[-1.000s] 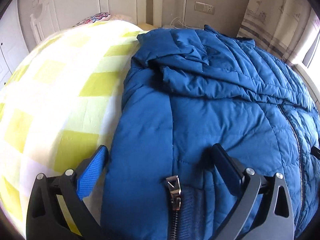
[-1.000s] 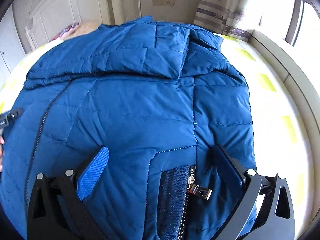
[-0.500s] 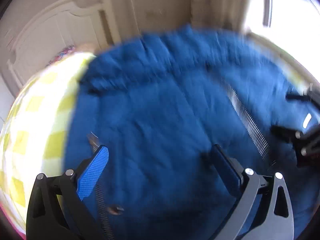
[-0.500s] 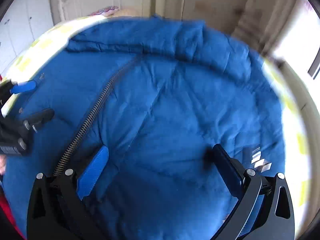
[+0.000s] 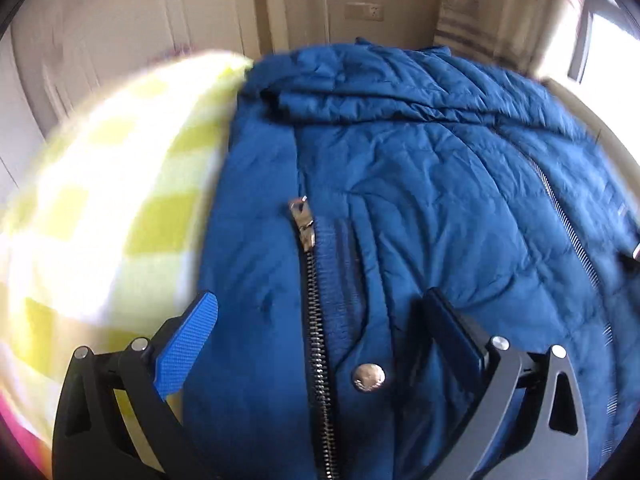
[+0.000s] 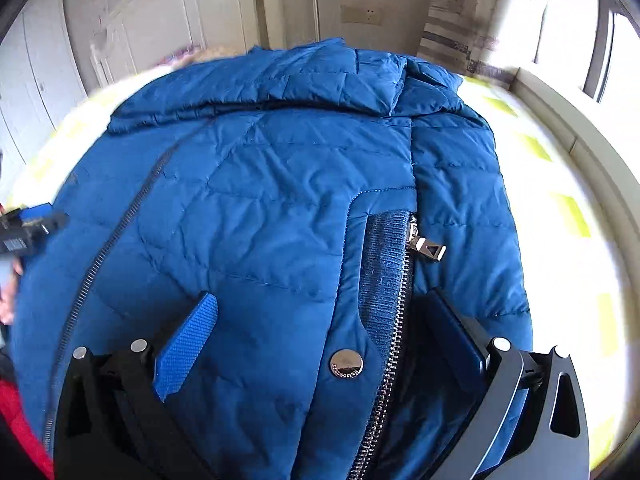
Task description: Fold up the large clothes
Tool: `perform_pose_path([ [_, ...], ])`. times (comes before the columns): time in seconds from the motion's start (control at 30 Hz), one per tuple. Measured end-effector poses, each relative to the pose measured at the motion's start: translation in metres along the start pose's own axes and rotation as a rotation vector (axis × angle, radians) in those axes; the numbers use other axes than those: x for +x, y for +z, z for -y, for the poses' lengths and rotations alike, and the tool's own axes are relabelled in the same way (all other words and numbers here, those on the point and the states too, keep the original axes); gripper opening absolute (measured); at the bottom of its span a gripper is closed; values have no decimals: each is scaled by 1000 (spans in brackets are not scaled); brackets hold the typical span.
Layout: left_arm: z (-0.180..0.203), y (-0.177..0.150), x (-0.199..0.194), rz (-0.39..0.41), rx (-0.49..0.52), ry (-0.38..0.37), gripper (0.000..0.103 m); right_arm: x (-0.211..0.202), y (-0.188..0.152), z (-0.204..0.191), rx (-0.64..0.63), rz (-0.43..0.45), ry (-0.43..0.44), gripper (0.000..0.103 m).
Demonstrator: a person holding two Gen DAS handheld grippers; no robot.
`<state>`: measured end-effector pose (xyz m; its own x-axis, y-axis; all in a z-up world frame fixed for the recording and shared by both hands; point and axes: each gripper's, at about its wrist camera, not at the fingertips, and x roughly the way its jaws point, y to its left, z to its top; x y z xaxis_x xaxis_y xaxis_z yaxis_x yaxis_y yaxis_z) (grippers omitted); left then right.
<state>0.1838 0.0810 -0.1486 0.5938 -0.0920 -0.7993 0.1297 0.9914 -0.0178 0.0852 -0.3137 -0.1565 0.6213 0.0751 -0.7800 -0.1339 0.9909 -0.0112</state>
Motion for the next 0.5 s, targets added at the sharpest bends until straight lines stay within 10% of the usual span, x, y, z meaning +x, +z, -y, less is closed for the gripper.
perform_pose_path([
  [0.13,10,-4,-13,39,32,80,100,-12,2,-13,7,5,-25,98],
  [0.3,46,-27,-64,119,118,-71,101,-46,-10,-55,-141,82,39,98],
  [0.5,80,-56,-40,58,251,-21,101,-23,-39,-57,-131,76,81,99],
])
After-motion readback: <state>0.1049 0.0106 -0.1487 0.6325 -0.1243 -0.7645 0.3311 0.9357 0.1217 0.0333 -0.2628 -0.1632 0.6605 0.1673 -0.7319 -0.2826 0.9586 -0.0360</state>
